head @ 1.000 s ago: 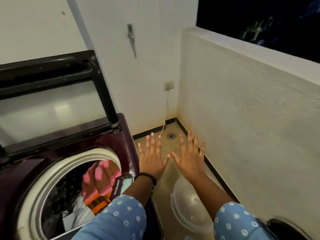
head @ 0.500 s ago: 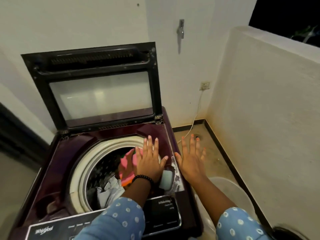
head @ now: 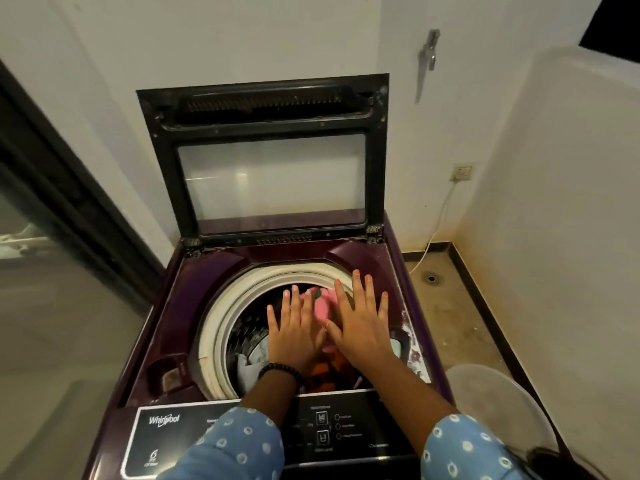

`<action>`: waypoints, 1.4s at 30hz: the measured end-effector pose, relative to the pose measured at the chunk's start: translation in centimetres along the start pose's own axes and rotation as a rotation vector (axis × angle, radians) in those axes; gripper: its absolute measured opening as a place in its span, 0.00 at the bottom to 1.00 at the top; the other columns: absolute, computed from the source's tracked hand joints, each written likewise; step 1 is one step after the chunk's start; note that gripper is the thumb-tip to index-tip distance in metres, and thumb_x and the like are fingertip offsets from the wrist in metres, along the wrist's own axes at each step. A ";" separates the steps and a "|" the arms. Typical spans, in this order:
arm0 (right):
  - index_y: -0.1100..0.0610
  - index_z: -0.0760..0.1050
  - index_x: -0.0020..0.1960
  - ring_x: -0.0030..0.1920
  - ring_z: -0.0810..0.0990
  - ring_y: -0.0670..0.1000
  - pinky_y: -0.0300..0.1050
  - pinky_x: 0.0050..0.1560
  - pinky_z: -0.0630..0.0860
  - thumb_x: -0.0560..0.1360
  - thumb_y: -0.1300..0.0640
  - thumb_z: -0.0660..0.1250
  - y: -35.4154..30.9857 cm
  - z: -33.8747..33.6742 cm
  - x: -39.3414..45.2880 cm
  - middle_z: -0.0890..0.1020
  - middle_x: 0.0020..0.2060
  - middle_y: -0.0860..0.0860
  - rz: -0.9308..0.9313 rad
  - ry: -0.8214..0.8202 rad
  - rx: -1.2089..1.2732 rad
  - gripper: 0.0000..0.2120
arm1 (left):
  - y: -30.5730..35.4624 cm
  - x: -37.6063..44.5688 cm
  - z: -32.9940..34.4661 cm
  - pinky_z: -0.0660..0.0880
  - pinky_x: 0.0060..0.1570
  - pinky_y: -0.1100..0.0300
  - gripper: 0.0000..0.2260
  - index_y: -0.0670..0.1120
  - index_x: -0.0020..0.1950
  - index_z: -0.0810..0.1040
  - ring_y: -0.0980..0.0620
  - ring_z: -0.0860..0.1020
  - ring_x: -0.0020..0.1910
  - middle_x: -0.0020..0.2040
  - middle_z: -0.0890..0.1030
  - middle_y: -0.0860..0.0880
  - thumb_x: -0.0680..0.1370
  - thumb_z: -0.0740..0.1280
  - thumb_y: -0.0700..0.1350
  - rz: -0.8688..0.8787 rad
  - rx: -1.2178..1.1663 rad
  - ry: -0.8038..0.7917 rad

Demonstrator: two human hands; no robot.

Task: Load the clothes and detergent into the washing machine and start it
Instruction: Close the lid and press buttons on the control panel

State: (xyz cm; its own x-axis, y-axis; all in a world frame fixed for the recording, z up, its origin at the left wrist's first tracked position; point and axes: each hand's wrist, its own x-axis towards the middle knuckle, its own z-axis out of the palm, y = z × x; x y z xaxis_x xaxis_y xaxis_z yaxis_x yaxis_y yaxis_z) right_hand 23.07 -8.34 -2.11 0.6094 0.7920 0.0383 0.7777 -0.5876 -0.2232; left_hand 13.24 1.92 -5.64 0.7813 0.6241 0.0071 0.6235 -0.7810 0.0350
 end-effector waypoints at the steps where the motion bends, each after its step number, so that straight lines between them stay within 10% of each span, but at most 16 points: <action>1: 0.49 0.43 0.79 0.77 0.37 0.59 0.64 0.74 0.40 0.78 0.38 0.56 -0.6 0.4 0.1 0.40 0.78 0.57 -0.011 -0.002 0.001 0.37 | -0.7 -0.3 0.1 0.69 0.61 0.34 0.32 0.42 0.70 0.72 0.39 0.73 0.68 0.69 0.74 0.38 0.74 0.53 0.61 -0.004 -0.007 0.011; 14: 0.49 0.45 0.79 0.78 0.40 0.61 0.67 0.74 0.43 0.79 0.38 0.54 -7.0 3.8 1.1 0.41 0.78 0.57 -0.089 -0.030 -0.003 0.35 | -7.2 -2.0 -1.0 0.46 0.73 0.39 0.38 0.45 0.79 0.50 0.43 0.51 0.78 0.79 0.52 0.41 0.72 0.37 0.63 -0.097 0.007 -0.074; 20: 0.48 0.42 0.79 0.77 0.36 0.59 0.61 0.72 0.35 0.79 0.38 0.54 -8.1 3.6 1.6 0.38 0.78 0.56 -0.089 -0.051 0.007 0.35 | -8.7 -2.6 -1.3 0.70 0.63 0.37 0.34 0.43 0.71 0.72 0.42 0.73 0.68 0.69 0.73 0.40 0.72 0.52 0.62 -0.050 0.034 -0.090; 32: 0.47 0.41 0.79 0.77 0.36 0.59 0.62 0.73 0.37 0.79 0.36 0.53 -9.0 3.1 4.0 0.38 0.78 0.55 -0.130 -0.019 -0.009 0.35 | -11.2 -0.6 -2.1 0.66 0.65 0.37 0.37 0.43 0.72 0.70 0.41 0.70 0.70 0.71 0.71 0.40 0.69 0.71 0.62 -0.042 0.118 0.016; 42: 0.50 0.48 0.79 0.78 0.42 0.60 0.65 0.73 0.42 0.78 0.38 0.57 -5.7 -1.6 9.7 0.46 0.79 0.57 -0.146 0.174 -0.080 0.36 | -9.6 7.7 -8.0 0.39 0.74 0.41 0.34 0.47 0.76 0.35 0.45 0.40 0.78 0.79 0.40 0.44 0.81 0.52 0.61 0.014 0.112 0.163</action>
State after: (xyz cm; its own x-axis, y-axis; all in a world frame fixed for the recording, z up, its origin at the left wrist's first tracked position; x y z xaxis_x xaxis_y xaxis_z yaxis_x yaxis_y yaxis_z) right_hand 24.81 2.42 1.13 0.5015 0.8332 0.2329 0.8651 -0.4858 -0.1250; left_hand 13.06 14.37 2.05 0.7811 0.6011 0.1690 0.6186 -0.7819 -0.0774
